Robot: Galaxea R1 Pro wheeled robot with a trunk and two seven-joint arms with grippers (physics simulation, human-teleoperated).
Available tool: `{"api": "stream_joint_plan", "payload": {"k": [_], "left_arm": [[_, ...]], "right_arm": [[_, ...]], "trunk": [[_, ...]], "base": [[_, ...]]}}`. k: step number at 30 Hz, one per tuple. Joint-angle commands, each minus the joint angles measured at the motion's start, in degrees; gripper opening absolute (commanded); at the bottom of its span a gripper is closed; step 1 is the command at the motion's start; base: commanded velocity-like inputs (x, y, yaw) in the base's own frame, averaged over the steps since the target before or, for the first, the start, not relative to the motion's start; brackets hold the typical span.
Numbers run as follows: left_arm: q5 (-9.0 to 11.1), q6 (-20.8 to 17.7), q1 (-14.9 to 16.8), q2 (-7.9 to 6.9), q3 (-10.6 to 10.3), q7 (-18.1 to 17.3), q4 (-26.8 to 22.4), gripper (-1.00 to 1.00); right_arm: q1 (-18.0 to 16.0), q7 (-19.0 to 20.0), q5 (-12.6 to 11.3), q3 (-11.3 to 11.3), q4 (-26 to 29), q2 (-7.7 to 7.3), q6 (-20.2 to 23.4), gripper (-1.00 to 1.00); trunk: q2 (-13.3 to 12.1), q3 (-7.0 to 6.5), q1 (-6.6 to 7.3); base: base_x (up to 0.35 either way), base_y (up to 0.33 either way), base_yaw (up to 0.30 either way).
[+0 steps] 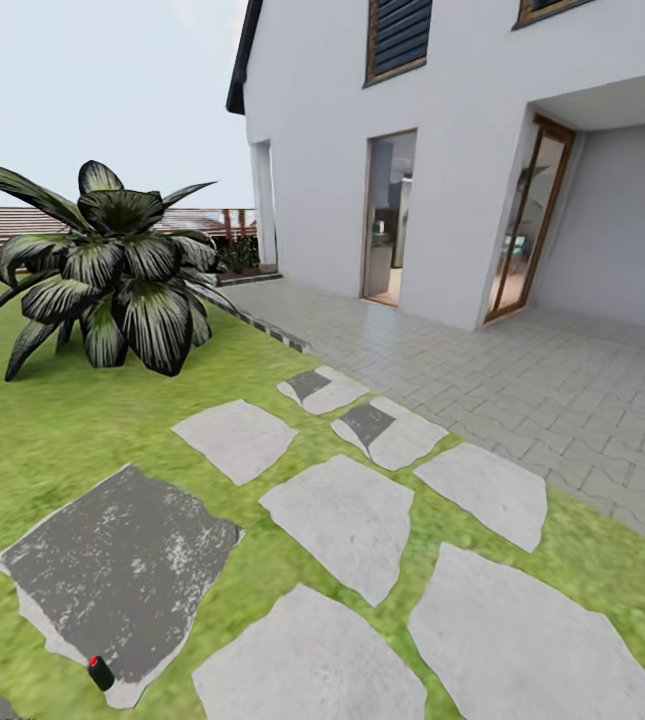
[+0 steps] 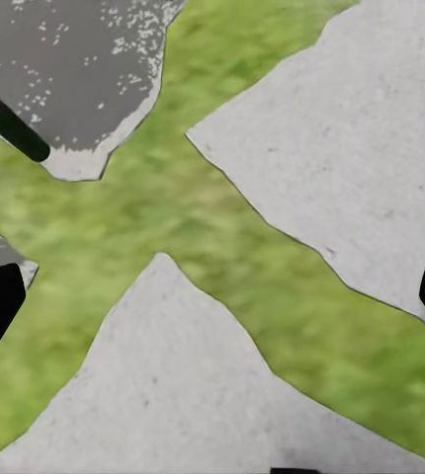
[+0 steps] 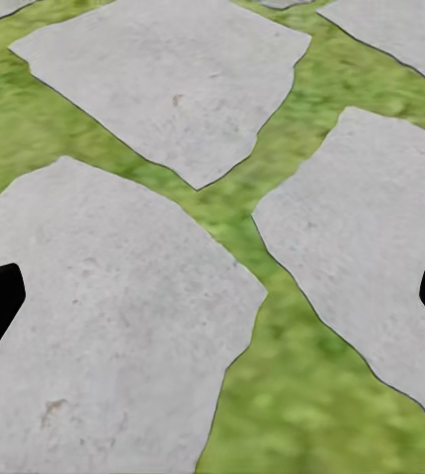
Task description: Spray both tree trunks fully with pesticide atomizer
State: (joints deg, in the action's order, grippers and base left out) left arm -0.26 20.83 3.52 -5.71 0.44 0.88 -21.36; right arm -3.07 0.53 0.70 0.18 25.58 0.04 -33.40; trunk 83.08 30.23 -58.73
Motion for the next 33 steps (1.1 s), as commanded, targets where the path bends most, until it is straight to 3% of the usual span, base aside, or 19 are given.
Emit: {"api": "stream_joint_plan", "payload": {"k": [1,33], "left_arm": [[0.0,0.0,0.0,0.00,0.0,0.0,0.0,1.00],[0.0,0.0,0.0,0.00,0.0,0.0,0.0,1.00]], "right_arm": [[0.0,0.0,0.0,0.0,0.0,0.02,0.0,1.00],[0.0,0.0,0.0,0.0,0.0,0.05,0.0,1.00]], "trunk": [[0.0,0.02,0.00],[0.0,0.71,0.00]], "base": [[0.290,-0.142,0.267],[0.288,-0.145,0.268]]}}
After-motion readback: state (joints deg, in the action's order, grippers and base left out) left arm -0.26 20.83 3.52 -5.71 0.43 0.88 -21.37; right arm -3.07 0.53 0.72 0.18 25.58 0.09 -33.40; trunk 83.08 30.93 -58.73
